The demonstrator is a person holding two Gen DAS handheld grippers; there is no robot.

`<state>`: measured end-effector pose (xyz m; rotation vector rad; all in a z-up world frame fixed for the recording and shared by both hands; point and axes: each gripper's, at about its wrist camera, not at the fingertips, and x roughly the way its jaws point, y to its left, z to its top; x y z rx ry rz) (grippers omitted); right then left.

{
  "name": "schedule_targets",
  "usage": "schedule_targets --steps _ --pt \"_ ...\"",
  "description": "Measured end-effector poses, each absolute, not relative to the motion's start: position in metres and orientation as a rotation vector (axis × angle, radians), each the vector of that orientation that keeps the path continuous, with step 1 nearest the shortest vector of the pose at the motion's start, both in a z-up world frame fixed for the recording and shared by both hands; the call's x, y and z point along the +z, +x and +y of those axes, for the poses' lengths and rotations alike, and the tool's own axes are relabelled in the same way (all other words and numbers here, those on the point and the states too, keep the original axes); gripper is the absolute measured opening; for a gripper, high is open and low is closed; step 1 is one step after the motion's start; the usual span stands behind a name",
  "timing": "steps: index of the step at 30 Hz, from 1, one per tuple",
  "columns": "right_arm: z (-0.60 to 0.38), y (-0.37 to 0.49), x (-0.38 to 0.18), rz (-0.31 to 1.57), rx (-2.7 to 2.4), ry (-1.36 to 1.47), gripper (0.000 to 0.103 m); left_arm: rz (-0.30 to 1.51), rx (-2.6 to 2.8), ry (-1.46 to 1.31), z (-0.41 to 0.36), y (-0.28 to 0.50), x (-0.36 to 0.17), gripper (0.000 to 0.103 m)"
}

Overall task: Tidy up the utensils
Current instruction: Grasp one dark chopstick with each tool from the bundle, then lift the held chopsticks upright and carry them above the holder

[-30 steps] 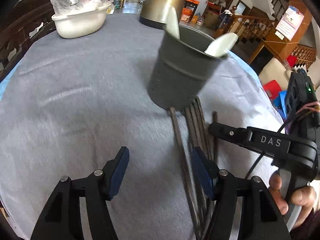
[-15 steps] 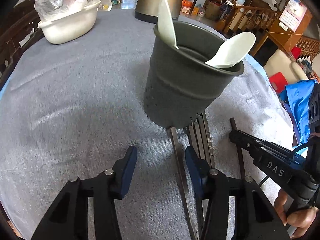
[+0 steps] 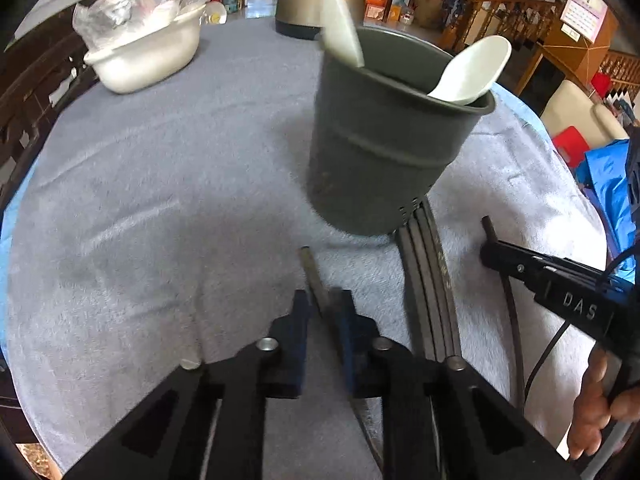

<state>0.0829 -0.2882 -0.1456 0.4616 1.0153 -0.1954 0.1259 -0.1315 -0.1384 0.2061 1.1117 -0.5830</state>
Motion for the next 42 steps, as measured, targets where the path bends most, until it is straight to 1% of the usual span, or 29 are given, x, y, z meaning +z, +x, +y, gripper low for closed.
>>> schedule_targets --steps 5,6,7,10,12,17,21,29,36,40,42 --pt "-0.289 0.085 -0.144 1.089 -0.173 0.443 0.01 1.162 -0.633 0.192 -0.124 0.133 -0.14 0.014" --pt "-0.289 0.088 -0.143 1.104 -0.174 0.439 0.01 1.174 -0.637 0.183 -0.126 0.138 -0.14 0.015" --pt "-0.289 0.091 -0.143 1.112 -0.177 0.435 0.011 1.186 -0.642 0.174 -0.127 0.14 -0.139 0.017" --pt "-0.286 0.096 -0.142 1.113 -0.176 0.399 0.011 1.182 -0.636 0.16 -0.133 0.15 -0.139 0.017" --pt "-0.286 0.094 -0.142 1.098 -0.171 0.4 0.009 1.177 -0.619 0.148 -0.13 0.149 -0.14 0.012" --pt "-0.294 0.077 -0.141 1.035 -0.158 0.461 0.008 1.149 -0.612 0.111 -0.107 0.145 -0.133 0.006" --pt "-0.294 0.064 -0.124 0.963 -0.121 0.477 0.008 1.081 -0.621 0.081 -0.083 0.138 -0.113 0.005" --pt "-0.29 0.039 -0.07 0.764 -0.082 0.457 0.008 0.9 -0.64 0.027 -0.052 0.117 -0.044 0.005" --pt "-0.285 0.006 -0.019 0.499 -0.035 0.489 0.008 0.741 -0.635 -0.052 -0.037 0.113 0.01 0.005" --pt "-0.287 -0.007 -0.001 0.357 0.021 0.554 0.008 0.668 -0.629 -0.093 -0.031 0.11 0.026 0.005" --pt "-0.283 -0.01 0.004 0.321 0.031 0.546 0.008 0.636 -0.62 -0.097 -0.032 0.109 0.032 0.005"
